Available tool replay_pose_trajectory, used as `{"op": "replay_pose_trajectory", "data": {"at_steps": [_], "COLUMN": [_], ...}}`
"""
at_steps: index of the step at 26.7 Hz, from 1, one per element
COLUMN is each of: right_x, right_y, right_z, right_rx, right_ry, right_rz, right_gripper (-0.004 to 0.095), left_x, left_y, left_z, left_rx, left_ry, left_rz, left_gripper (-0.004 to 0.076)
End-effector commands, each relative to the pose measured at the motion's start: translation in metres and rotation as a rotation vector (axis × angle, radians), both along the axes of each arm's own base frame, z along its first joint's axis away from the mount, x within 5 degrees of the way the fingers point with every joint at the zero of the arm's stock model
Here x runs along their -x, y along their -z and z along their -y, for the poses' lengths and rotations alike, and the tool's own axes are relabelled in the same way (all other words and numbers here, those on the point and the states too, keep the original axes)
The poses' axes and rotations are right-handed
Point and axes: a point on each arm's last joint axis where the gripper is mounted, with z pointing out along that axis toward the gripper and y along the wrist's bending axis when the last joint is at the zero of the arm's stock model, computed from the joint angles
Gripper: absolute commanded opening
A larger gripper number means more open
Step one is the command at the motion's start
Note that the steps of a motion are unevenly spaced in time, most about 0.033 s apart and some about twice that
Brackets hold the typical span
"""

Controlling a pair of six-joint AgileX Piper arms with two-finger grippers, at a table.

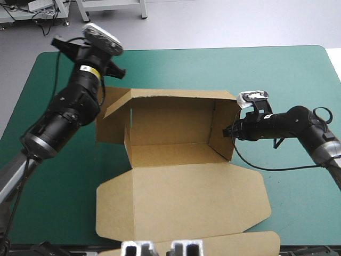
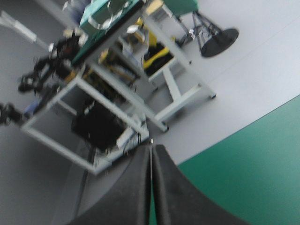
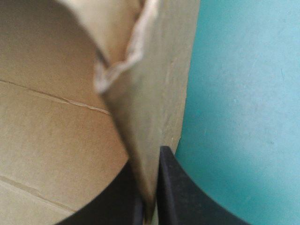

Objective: Fold the box

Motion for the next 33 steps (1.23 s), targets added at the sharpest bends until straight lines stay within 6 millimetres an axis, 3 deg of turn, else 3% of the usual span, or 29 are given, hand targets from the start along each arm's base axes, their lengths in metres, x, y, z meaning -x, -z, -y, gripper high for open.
{"op": "replay_pose_trajectory", "data": {"at_steps": [1, 3, 6, 9, 13, 17, 23, 27, 30, 33], "right_x": [0.008, 0.009, 0.01, 0.0, -0.027, -0.057, -0.088, -0.096, -0.098, -0.097], "right_y": [-0.04, -0.055, -0.069, -0.06, -0.036, -0.02, -0.008, -0.01, -0.021, -0.045], "right_z": [0.003, 0.008, 0.013, 0.012, 0.008, 0.005, 0.002, 0.002, 0.002, 0.001], "right_rx": [0.03, 0.087, 0.153, 0.187, 0.209, 0.215, 0.212, 0.21, 0.21, 0.206], "right_ry": [-0.008, 0.007, 0.029, -0.006, -0.019, -0.009, 0.031, 0.05, 0.043, 0.028], "right_rz": [-0.016, -0.046, -0.084, -0.186, -0.245, -0.18, -0.087, 0.003, 0.043, 0.077], "right_gripper": [0.0, 0.0, -0.0001, -0.0001, 0.0, 0.0037, 0.0258, 0.0391, 0.0405, 0.0405], "left_x": [0.002, -0.002, 0.001, 0.007, 0.015, 0.017, 0.018, 0.018, 0.018, 0.017], "left_y": [-0.016, -0.003, 0.014, 0.027, 0.036, 0.04, 0.041, 0.042, 0.042, 0.044], "left_z": [-0.045, -0.073, -0.099, -0.111, -0.116, -0.114, -0.111, -0.111, -0.112, -0.111], "left_rx": [0.117, 0.181, 0.252, 0.273, 0.28, 0.273, 0.295, 0.294, 0.294, 0.293], "left_ry": [-0.108, -0.176, -0.231, -0.275, -0.328, -0.31, -0.294, -0.299, -0.301, -0.301], "left_rz": [-0.038, -0.172, -0.355, -0.501, -0.619, -0.672, -0.687, -0.699, -0.704, -0.709], "left_gripper": [0.0, 0.0, 0.0, 0.0, -0.0001, -0.0001, -0.0001, 0.0, 0.0, 0.0]}}
